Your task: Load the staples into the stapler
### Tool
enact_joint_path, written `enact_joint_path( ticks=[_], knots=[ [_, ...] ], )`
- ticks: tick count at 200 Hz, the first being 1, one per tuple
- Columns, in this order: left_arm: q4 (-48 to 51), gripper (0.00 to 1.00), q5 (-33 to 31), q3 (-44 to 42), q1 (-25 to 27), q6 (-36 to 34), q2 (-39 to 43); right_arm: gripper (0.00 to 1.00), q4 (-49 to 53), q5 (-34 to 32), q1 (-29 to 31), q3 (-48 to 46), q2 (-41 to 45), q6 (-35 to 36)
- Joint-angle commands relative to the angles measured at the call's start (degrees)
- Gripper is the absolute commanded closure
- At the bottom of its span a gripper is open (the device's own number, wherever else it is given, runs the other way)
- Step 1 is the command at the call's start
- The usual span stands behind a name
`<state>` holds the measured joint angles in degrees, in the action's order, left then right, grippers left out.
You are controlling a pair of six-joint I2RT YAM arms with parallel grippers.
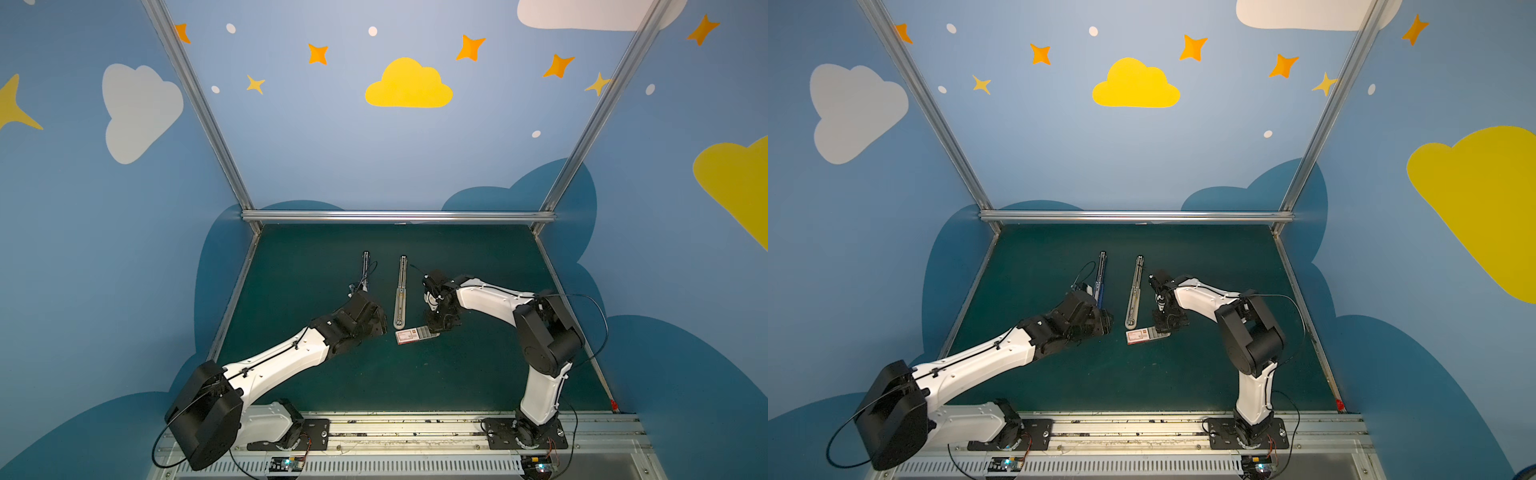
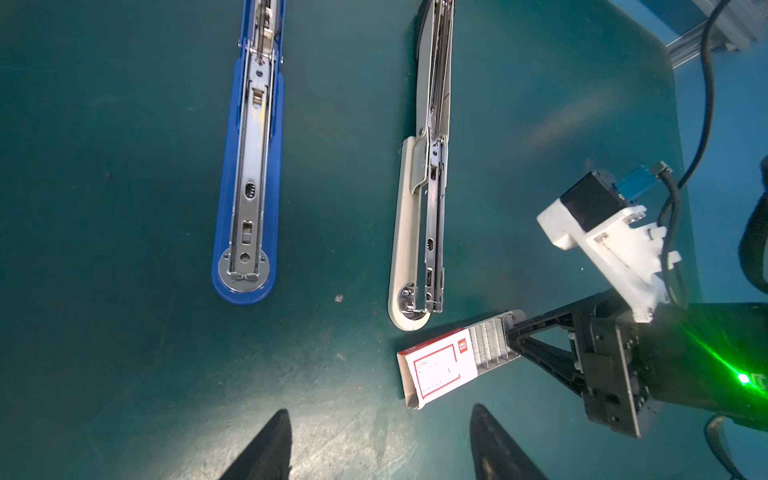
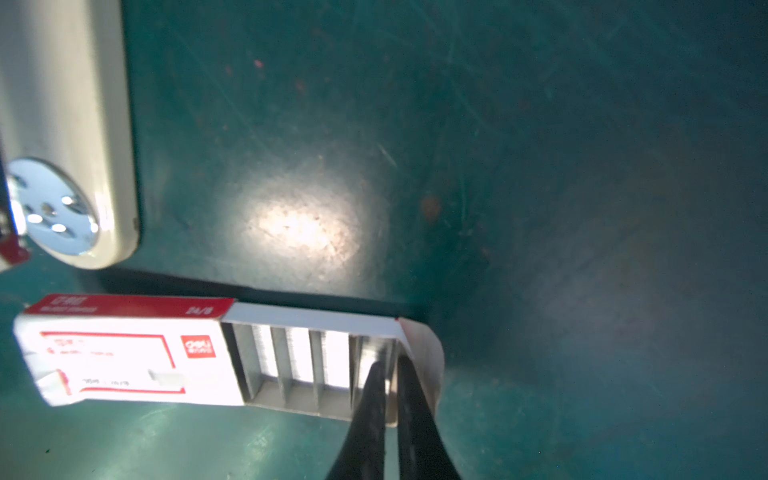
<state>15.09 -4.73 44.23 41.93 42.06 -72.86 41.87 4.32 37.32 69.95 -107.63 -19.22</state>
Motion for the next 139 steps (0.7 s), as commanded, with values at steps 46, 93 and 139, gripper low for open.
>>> enact_joint_path(
  ticks=[46,93,139],
  knots=[
    [-0.9,0.32,0.3,0.0,-0.1,0.0,-0.5,1.0,2.5,-1.3,0.4,0.9,1.5,0.2],
    [-0.4,0.32,0.2,1.5,-0.2,-0.9,-1.4,1.0,4.1,-1.4,-0.3,2.0,5.6,0.6],
    [-0.7,0.32,0.8,1.7,-0.2,-0.7,-1.9,1.0,4.6,1.4,-1.4,1.8,9.0,0.8]
  ],
)
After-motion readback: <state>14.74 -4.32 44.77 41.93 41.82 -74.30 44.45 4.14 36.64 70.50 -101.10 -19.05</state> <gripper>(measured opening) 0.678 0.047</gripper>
